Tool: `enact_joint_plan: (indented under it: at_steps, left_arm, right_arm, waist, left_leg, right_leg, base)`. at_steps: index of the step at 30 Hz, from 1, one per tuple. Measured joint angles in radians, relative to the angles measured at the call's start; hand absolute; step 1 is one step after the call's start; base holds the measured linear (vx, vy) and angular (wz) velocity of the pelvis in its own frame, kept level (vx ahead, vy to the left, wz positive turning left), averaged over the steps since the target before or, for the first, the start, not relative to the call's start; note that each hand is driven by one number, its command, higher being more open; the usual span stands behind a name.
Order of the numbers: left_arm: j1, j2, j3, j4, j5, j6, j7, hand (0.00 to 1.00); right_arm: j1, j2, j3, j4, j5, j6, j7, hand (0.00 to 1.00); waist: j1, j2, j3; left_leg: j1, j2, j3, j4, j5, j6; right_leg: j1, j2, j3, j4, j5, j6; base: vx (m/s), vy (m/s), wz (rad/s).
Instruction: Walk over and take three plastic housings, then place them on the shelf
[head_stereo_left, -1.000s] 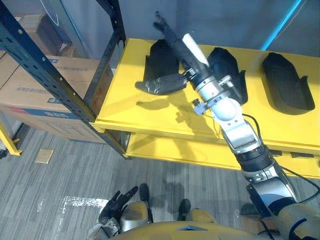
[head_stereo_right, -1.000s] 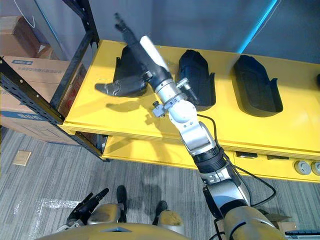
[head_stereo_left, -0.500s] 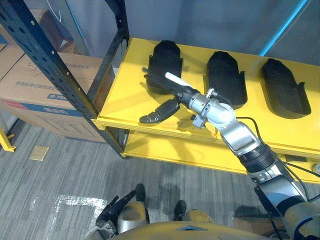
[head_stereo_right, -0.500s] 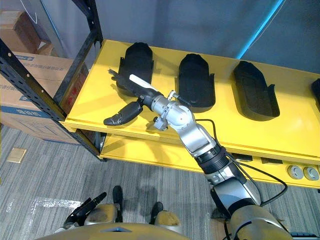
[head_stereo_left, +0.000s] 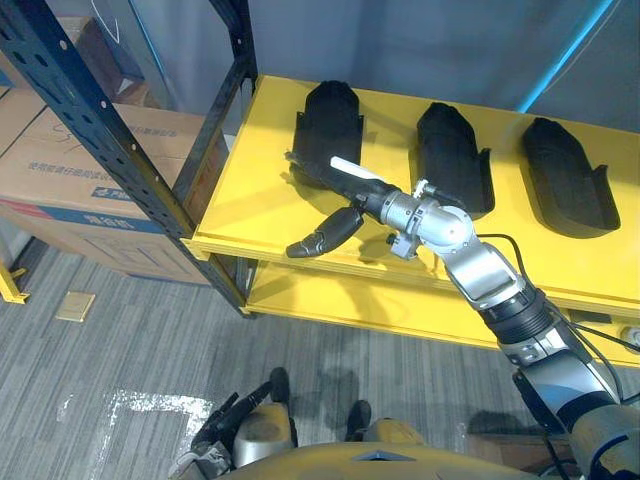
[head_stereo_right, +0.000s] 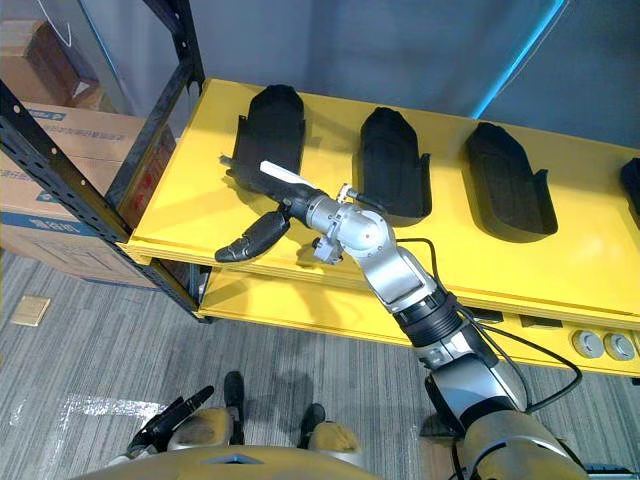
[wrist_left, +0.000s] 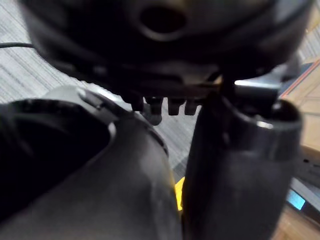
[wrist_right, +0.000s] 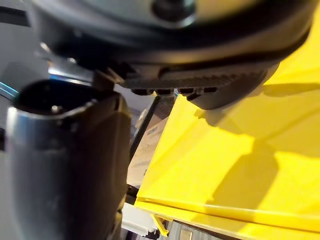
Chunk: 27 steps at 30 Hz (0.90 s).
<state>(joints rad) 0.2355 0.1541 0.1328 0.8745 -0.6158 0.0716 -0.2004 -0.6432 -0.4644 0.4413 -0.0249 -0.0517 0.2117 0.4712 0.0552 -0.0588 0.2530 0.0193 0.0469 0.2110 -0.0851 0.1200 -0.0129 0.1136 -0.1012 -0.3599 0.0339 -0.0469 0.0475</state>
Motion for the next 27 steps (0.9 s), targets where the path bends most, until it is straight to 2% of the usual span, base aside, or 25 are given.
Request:
enact_joint_plan:
  at_steps: [13,22,27]
  left_arm:
    - [0.000,0.005,0.000,0.000,0.013,0.015,0.000,1.00]
    - [-0.001,0.005,0.000,0.000,0.033,0.018,0.000,1.00]
    - [0.001,0.005,0.000,0.013,0.038,0.021,0.001,1.00]
  right_arm:
    - [0.001,-0.007,0.027,-0.010,0.056,0.059,0.088,1.00]
    - [0.001,-0.007,0.029,-0.010,0.068,0.060,0.088,1.00]
    - [0.003,-0.007,0.028,-0.010,0.079,0.060,0.078,1.00]
  waist:
    - [-0.001,-0.008,-0.010]
    - [-0.001,-0.007,-0.013]
    - [-0.001,-0.005,-0.038]
  left_leg:
    - [-0.001,0.000,0.001,0.000,0.000,0.000]
    - [-0.001,0.000,0.001,0.000,0.000,0.000]
    - [0.000,0.000,0.003,0.000,0.000,0.000]
  right_leg:
    - [-0.001,0.000,0.001,0.001,0.000,0.000]
    - [-0.001,0.000,0.001,0.000,0.000,0.000]
    - [-0.001,0.000,0.003,-0.001,0.000,0.000]
  base:
    - [0.00,0.000,0.00]
    - [0.00,0.000,0.00]
    - [0.00,0.000,0.00]
